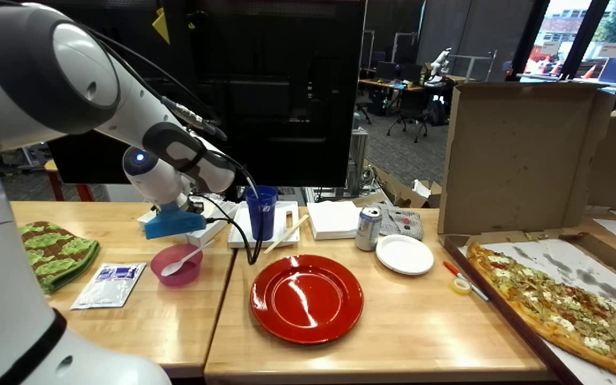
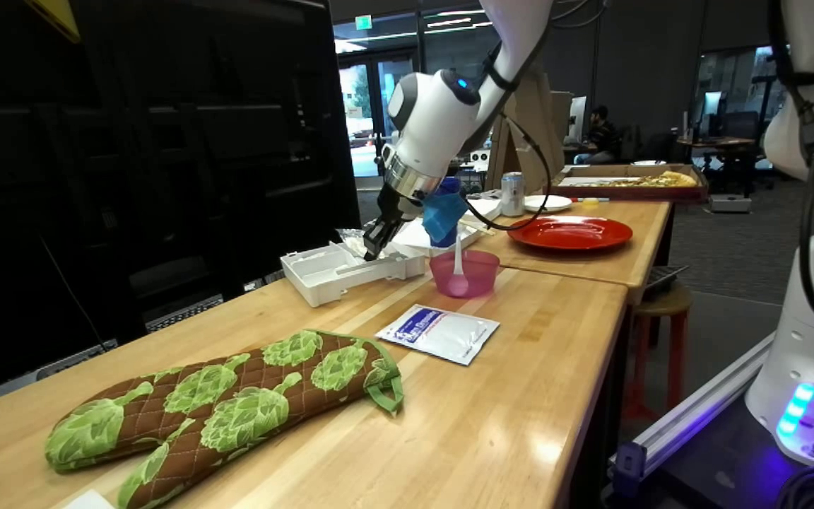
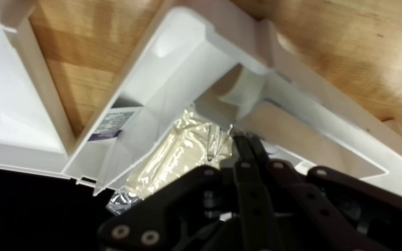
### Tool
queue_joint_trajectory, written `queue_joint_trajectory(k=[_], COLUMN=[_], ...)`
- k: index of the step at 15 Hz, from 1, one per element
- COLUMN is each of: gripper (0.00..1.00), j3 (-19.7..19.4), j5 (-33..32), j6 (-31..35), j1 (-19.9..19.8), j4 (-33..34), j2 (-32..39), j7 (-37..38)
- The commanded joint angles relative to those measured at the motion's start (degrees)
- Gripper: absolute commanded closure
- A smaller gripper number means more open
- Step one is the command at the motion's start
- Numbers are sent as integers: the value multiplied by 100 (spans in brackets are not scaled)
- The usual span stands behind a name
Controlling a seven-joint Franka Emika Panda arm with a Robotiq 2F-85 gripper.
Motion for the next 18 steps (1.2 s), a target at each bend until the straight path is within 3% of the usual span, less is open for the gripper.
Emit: queue_joint_trajectory(k=[1, 12, 18], gripper=[99, 99, 99], j3=[-1, -303, -684], j5=[-274, -409, -454], j6=[65, 60, 31], j1=[24, 375, 895], j4=[111, 366, 256], j2=[74, 280, 538], j7=[242, 290, 266])
